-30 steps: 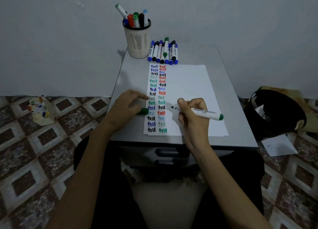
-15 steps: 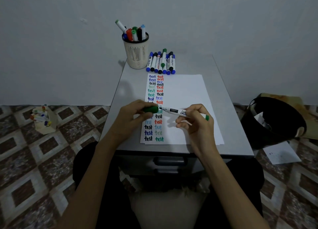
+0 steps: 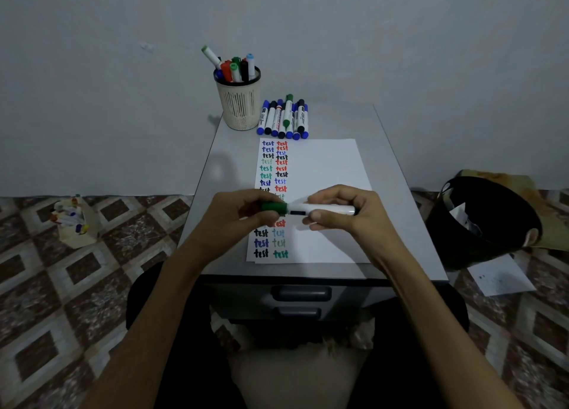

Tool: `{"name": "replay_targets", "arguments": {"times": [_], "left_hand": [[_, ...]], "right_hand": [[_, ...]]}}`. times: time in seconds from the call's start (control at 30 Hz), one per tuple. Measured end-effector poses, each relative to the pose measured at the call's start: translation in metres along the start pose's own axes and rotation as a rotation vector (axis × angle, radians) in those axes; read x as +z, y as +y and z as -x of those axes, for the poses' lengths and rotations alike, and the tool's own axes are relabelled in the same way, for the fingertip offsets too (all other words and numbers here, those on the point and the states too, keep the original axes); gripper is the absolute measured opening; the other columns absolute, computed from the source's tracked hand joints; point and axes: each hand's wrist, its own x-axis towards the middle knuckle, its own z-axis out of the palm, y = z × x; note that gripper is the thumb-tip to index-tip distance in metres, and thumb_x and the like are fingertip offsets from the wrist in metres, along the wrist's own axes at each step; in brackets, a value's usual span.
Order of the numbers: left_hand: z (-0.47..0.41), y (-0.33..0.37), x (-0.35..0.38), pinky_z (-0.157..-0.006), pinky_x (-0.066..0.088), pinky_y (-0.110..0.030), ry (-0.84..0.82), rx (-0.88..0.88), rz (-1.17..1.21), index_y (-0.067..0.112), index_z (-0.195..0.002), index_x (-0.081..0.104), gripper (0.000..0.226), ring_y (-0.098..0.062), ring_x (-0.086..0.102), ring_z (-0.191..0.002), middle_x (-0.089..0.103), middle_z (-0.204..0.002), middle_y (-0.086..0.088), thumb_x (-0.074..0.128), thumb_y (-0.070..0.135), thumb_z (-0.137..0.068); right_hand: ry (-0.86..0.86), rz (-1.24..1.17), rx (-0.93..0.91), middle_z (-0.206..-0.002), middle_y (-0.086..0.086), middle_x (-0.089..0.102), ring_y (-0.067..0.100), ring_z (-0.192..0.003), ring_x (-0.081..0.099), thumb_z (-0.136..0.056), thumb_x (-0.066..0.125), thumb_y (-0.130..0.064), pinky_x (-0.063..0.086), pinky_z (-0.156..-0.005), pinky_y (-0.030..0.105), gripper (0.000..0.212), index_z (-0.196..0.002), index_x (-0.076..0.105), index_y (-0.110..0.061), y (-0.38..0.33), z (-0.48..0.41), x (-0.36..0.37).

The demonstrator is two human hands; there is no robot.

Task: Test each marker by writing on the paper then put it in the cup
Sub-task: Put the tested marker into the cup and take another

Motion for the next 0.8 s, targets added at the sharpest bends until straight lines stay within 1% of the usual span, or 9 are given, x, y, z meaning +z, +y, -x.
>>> {"name": "replay_targets", "arguments": {"times": [0.07,0.13,0.23,0.3,0.43,0.53,0.6,0.7,0.8], "left_hand": [[-0.001,0.001,0.001,-0.075,0.055,-0.024,0.035,0.006,0.036,0.012,-0.103,0.066,0.025,-0.016,0.069,-0.082,0.070,-0.094,-0.005,0.067,0.016,-0.078],[-0.002,0.000,0.000,-0.073,0.055,-0.022,0.066,0.041,-0.016,0.009,-0.103,0.066,0.023,-0.014,0.070,-0.079,0.071,-0.092,-0.005,0.067,0.010,-0.079],[-0.004,0.001,0.001,-0.073,0.053,-0.015,0.100,0.105,-0.146,0.015,-0.102,0.065,0.023,-0.007,0.067,-0.087,0.069,-0.094,0.000,0.067,0.006,-0.080],[-0.007,0.003,0.000,-0.073,0.053,-0.015,0.141,0.153,-0.184,0.018,-0.100,0.065,0.025,-0.007,0.065,-0.092,0.068,-0.094,0.002,0.067,0.004,-0.080],[-0.011,0.008,-0.005,-0.075,0.052,-0.014,0.161,0.269,-0.272,0.016,-0.098,0.065,0.021,-0.007,0.065,-0.089,0.068,-0.090,0.002,0.066,0.006,-0.080],[-0.016,0.011,-0.011,-0.077,0.050,-0.010,0.125,0.301,-0.338,0.010,-0.099,0.068,0.020,-0.006,0.064,-0.091,0.067,-0.091,0.005,0.067,0.006,-0.079],[-0.020,0.011,-0.016,-0.078,0.049,-0.009,0.088,0.300,-0.361,0.010,-0.101,0.068,0.021,-0.005,0.063,-0.093,0.066,-0.094,0.007,0.068,0.007,-0.080],[-0.028,0.007,-0.018,-0.080,0.050,-0.012,0.068,0.274,-0.342,0.012,-0.103,0.068,0.025,-0.004,0.063,-0.092,0.068,-0.096,0.007,0.070,0.006,-0.079],[-0.033,-0.001,-0.014,-0.080,0.051,-0.015,0.072,0.237,-0.285,0.016,-0.103,0.067,0.027,-0.003,0.064,-0.091,0.069,-0.097,0.002,0.070,0.006,-0.078]], "right_hand": [[0.000,0.020,-0.006,-0.084,0.010,0.075,0.029,-0.075,0.073,-0.081,0.069,0.006,0.059,-0.067,0.028,0.022,-0.103,0.068,0.004,0.001,-0.002,0.005],[0.003,0.081,-0.018,-0.077,0.007,0.075,0.025,-0.065,0.072,-0.084,0.068,0.001,0.058,-0.063,0.025,0.018,-0.102,0.070,0.002,0.002,-0.004,0.008],[0.027,0.116,-0.049,-0.074,0.013,0.073,0.024,-0.055,0.066,-0.084,0.069,-0.001,0.054,-0.055,0.024,0.015,-0.098,0.073,0.000,-0.002,-0.007,0.010],[0.046,0.088,-0.060,-0.074,0.015,0.072,0.024,-0.051,0.063,-0.084,0.069,-0.001,0.052,-0.052,0.024,0.014,-0.097,0.073,0.000,-0.004,-0.010,0.012],[0.067,-0.013,-0.026,-0.072,0.016,0.071,0.020,-0.047,0.060,-0.085,0.068,-0.003,0.050,-0.048,0.024,0.014,-0.098,0.072,0.003,0.001,-0.010,0.020],[0.050,-0.023,0.000,-0.077,0.017,0.072,0.019,-0.050,0.060,-0.085,0.068,-0.004,0.050,-0.050,0.023,0.015,-0.099,0.071,0.001,0.004,-0.012,0.018],[0.029,0.018,0.006,-0.081,0.015,0.074,0.020,-0.058,0.064,-0.086,0.068,-0.006,0.052,-0.054,0.023,0.014,-0.099,0.072,-0.002,0.002,-0.015,0.015],[0.037,0.120,-0.016,-0.084,0.006,0.075,0.017,-0.069,0.068,-0.083,0.072,-0.009,0.052,-0.059,0.022,0.014,-0.097,0.075,-0.008,0.000,-0.022,0.008],[0.075,0.296,-0.043,-0.081,0.000,0.075,0.010,-0.067,0.063,-0.076,0.080,-0.015,0.049,-0.063,0.022,0.017,-0.092,0.078,-0.013,0.002,-0.032,0.001]]}}
